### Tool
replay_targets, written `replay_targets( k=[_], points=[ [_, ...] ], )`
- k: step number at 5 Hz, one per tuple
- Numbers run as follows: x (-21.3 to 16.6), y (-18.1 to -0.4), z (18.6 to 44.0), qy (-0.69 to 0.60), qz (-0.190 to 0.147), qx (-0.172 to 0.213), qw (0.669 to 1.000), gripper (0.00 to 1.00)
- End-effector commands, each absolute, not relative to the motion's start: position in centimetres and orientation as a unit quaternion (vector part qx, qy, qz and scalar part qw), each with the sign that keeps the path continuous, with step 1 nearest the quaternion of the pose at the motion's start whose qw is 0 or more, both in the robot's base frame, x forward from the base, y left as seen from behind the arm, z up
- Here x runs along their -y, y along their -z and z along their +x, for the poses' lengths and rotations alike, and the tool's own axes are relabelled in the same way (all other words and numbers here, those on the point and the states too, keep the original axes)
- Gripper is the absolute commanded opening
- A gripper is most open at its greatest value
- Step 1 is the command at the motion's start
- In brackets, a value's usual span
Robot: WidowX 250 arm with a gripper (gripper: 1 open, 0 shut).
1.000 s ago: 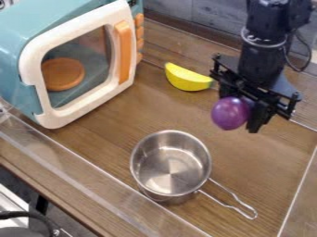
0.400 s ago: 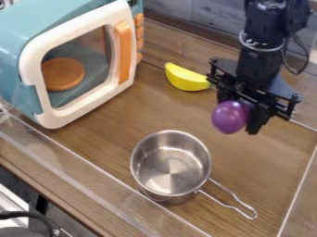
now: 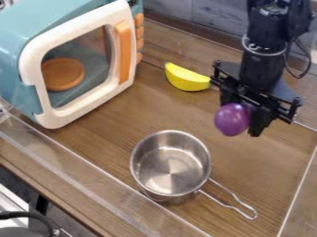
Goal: Remove the eggplant from inside the silver pot and put it on the table
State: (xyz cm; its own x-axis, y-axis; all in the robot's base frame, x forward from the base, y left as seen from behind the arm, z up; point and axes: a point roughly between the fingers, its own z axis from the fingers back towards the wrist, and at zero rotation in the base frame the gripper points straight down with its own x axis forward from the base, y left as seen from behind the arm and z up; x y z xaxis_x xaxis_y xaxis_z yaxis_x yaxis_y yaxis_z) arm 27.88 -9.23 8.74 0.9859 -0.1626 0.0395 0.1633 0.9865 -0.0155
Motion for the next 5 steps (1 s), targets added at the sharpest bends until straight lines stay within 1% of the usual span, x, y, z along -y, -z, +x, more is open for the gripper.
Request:
replay_targets(
  k=[1, 3, 5],
  points=[
    [8.4, -10.6, 28.6, 0.073, -0.014, 0.047, 0.996, 0.0],
    [5.9, -10.1, 27.6, 0.018, -0.011, 0.053, 0.998, 0.0],
    [6.2, -10.6, 28.5, 0.023, -0.012, 0.064, 0.998, 0.0]
  ],
)
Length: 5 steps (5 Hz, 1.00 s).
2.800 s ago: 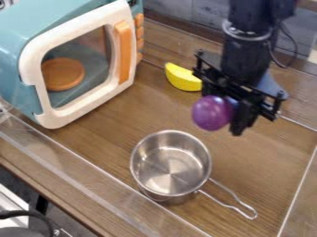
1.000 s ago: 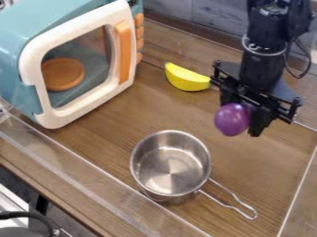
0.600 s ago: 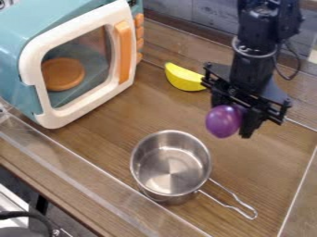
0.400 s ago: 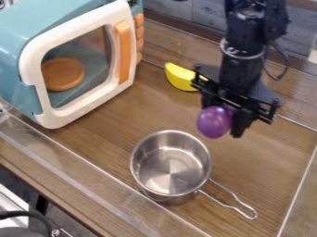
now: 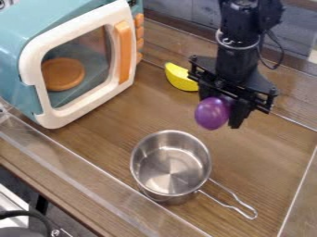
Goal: Remove the eggplant from inside the silver pot and put it on the table
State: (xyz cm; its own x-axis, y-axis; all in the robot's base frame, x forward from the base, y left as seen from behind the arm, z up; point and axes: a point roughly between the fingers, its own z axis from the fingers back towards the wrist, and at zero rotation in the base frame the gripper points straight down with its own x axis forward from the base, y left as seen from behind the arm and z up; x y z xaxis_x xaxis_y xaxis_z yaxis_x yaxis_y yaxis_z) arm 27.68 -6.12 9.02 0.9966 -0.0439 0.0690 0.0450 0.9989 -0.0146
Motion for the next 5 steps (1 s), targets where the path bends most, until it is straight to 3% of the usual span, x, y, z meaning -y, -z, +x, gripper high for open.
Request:
replay_targets(
  k=[1, 2, 4, 5],
  points=[
    [6.9, -9.9, 28.0, 0.016, -0.017, 0.071, 0.997, 0.0],
    [7.9, -8.8, 27.8, 0.008, -0.02, 0.081, 0.996, 0.0],
    [7.6, -9.2, 29.5, -0.002, -0.033, 0.092, 0.995, 0.0],
    [8.6, -8.4, 29.5, 0.001, -0.036, 0.095, 0.995, 0.0]
  ],
)
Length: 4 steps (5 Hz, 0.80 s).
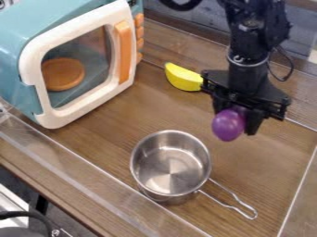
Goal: Remove the eggplant from inside the silver pot and put it on the table
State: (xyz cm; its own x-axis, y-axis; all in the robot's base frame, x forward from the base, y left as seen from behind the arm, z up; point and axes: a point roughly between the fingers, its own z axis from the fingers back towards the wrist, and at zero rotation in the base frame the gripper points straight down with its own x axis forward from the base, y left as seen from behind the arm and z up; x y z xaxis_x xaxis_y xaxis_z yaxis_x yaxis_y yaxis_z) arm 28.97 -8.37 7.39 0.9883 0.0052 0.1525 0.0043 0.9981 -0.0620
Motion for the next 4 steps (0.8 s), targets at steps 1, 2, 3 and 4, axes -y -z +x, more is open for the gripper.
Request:
replay_targets(
  k=[1, 2, 3, 4],
  points=[
    [9.4, -7.6, 29.4, 0.002, -0.039, 0.097, 0.995, 0.0],
    [10.5, -6.3, 29.2, 0.0, -0.042, 0.099, 0.994, 0.0],
    [11.1, -4.8, 28.8, -0.002, -0.039, 0.099, 0.994, 1.0],
    [11.1, -4.4, 28.9, -0.015, -0.034, 0.096, 0.995, 1.0]
  ],
)
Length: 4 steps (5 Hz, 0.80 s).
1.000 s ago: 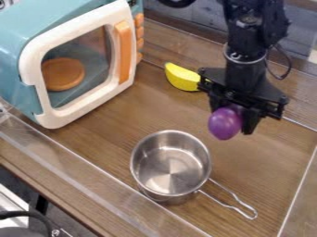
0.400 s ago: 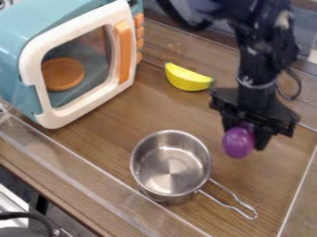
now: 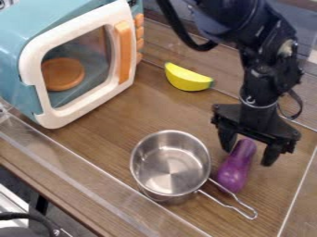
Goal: Remove the eggplant from inside the silver pot and put it on the table
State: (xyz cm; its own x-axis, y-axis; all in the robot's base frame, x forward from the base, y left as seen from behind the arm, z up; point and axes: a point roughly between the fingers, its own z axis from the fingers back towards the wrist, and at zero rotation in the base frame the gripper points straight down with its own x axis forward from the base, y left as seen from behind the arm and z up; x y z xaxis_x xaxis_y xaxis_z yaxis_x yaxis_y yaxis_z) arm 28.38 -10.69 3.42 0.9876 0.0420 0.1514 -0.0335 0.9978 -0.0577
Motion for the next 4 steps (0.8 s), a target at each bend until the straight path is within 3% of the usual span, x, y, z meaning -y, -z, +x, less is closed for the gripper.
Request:
replay_targets(
  k=[1, 2, 3, 4],
  points=[
    [10.8, -4.2, 29.0, -0.031, -0.03, 0.09, 0.995, 1.0],
    [11.2, -3.8, 28.8, -0.069, -0.025, 0.086, 0.994, 1.0],
    [11.4, -4.5, 28.9, -0.102, -0.016, 0.083, 0.991, 0.0],
    [11.6, -5.5, 29.1, -0.104, -0.008, 0.08, 0.991, 0.0]
  ],
)
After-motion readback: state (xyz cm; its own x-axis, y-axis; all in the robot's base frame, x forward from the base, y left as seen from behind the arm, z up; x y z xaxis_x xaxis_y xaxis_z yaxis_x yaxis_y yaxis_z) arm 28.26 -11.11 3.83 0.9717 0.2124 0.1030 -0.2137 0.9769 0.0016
